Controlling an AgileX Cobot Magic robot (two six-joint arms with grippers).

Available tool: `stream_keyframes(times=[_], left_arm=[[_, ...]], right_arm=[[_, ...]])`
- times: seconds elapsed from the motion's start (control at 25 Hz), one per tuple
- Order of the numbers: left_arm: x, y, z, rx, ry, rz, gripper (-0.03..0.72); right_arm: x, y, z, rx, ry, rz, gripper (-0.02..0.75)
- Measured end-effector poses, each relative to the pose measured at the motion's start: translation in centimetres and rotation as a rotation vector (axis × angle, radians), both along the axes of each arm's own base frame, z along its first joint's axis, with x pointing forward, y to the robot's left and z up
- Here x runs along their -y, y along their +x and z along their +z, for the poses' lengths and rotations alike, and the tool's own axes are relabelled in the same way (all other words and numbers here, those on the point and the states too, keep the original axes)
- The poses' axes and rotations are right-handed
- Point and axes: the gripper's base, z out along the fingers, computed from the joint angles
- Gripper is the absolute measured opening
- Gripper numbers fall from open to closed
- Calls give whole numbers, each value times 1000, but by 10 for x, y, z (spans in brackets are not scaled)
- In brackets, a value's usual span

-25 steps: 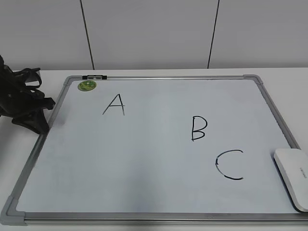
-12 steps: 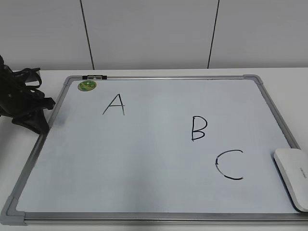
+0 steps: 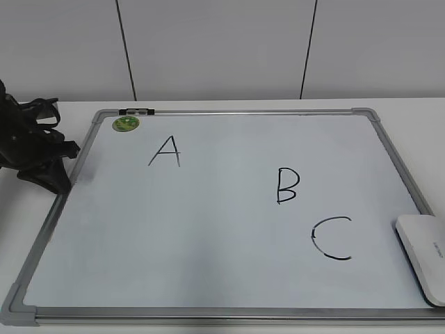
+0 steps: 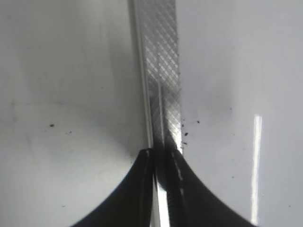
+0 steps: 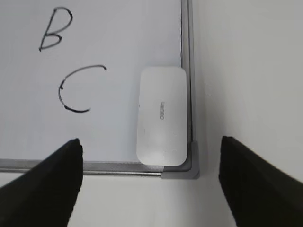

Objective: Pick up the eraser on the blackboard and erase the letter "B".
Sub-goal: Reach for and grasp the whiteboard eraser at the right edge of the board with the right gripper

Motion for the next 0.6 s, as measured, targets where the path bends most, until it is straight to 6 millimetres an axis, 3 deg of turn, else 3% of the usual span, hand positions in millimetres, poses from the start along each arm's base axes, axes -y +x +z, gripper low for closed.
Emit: stream_keyframes(times=[0.28,0.6], left_arm=[[0,0,0,-2,-1,-1,34],[0,0,0,-3,-3,0,34]], right_arm=[[-1,41,-41,-270,-7,36,674],[-1,81,-82,-385,-3,55,674]])
